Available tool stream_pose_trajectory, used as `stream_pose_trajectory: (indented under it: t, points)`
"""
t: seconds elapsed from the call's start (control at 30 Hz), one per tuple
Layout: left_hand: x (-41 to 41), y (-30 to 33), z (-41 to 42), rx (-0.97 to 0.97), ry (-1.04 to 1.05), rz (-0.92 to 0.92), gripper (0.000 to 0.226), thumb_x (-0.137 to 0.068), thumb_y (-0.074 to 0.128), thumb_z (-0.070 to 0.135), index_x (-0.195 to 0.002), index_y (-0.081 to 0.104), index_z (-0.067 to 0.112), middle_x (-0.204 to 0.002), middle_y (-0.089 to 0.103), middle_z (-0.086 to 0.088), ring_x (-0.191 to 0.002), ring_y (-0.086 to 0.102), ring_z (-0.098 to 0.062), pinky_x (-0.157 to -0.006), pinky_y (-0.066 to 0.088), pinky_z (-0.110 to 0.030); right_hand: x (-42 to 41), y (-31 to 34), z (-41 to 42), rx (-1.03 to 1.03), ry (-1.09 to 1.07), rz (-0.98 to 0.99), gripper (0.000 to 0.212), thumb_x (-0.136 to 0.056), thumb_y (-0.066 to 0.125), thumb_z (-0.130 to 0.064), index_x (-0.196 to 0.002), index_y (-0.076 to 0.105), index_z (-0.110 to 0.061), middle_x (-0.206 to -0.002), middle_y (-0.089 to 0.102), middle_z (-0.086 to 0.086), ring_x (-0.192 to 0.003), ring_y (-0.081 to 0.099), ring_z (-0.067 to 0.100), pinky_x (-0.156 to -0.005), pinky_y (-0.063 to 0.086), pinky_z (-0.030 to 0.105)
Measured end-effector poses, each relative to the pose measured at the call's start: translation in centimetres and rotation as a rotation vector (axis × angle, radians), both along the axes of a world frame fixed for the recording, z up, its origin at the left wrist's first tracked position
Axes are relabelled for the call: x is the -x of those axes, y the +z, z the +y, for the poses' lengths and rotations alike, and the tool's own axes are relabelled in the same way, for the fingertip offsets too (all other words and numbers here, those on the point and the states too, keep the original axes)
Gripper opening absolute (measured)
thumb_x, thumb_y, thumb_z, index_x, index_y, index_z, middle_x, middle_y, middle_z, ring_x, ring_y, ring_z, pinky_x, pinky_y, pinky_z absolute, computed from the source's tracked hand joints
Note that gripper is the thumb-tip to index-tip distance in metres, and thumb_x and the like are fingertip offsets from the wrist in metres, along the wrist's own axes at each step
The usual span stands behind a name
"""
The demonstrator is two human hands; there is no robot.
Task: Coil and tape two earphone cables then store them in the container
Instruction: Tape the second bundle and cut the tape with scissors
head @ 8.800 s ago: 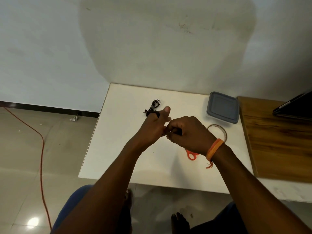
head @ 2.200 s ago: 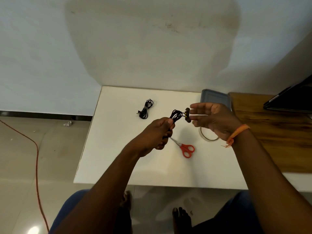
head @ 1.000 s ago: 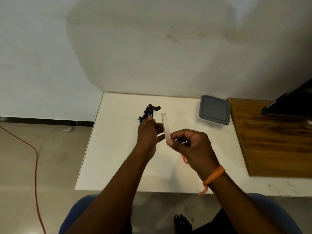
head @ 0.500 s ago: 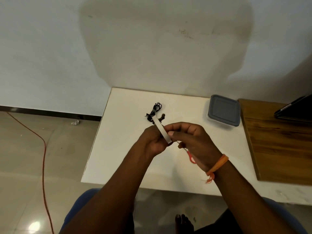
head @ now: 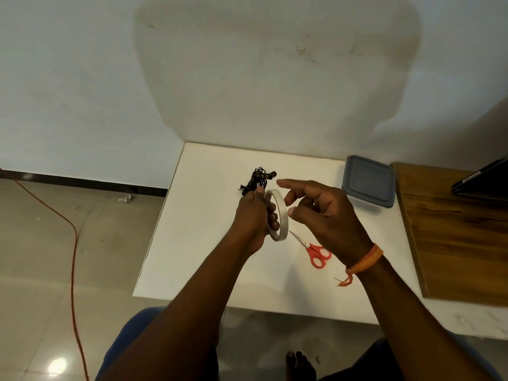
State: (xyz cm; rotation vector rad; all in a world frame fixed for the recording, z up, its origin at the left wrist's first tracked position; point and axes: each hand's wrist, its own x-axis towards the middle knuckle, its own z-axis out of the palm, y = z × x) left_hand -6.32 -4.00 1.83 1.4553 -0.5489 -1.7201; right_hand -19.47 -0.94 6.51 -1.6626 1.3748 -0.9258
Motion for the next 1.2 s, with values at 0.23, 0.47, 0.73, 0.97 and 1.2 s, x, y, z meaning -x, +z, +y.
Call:
stream_pose_trajectory:
  t: [0.23,0.47,0.73,0.97,1.2]
  points:
    - [-0.1,0.0,0.0,0.032,-0.061,-0.051,0.040,-0.107,0.029,0.031,-0.116,0.055,0.001,-0.090,0.049,-0.013,-0.069,0.045,-0.019,-0.053,0.041,-0.026,-0.1,-0.5,0.1,0.087,0.045,0.092,0.032,-0.080,0.070,-0.020,-0.110,0.070,-0.030,-0.081,0.064,-0.009,-0.073,0.059,0.013,-0.063,0.051,0.026]
    - [-0.2,0.4,-0.1,0.168,-0.067,-0.136,0.032,-0.107,0.030,0.029,-0.102,0.052,0.006,-0.075,0.051,-0.007,-0.063,0.049,-0.013,-0.051,0.042,-0.021,-0.1,-0.3,0.0,0.086,-0.007,0.017,0.021,-0.087,0.069,-0.015,-0.104,0.072,-0.026,-0.085,0.071,-0.007,-0.077,0.064,0.012,-0.069,0.055,0.032]
    - [-0.2,0.9,0.1,0.258,-0.066,-0.216,0.030,-0.107,0.031,0.026,-0.087,0.045,0.008,-0.061,0.043,0.001,-0.038,0.039,0.002,-0.038,0.035,-0.012,-0.4,-0.3,0.0,0.148,-0.068,0.040,0.010,-0.084,0.072,-0.017,-0.092,0.075,-0.021,-0.085,0.071,-0.011,-0.080,0.063,0.008,-0.065,0.051,0.020]
    - [-0.3,0.7,0.2,0.277,-0.098,-0.304,0.030,-0.107,0.031,0.028,-0.087,0.043,0.009,-0.061,0.045,-0.001,-0.047,0.039,-0.009,-0.039,0.036,-0.016,-0.8,-0.8,-0.1,0.143,-0.020,0.122,0.005,-0.091,0.062,-0.011,-0.089,0.066,-0.013,-0.087,0.064,-0.004,-0.083,0.055,0.005,-0.066,0.042,0.009]
    - [-0.6,0.7,0.1,0.311,-0.080,-0.312,0.031,-0.106,0.031,0.029,-0.088,0.046,0.007,-0.061,0.044,0.001,-0.045,0.039,-0.006,-0.042,0.035,-0.017,-1.2,-0.7,-0.1,-0.008,-0.006,-0.028,0.013,-0.094,0.053,-0.018,-0.104,0.062,-0.017,-0.093,0.061,-0.007,-0.086,0.057,0.006,-0.074,0.049,0.017]
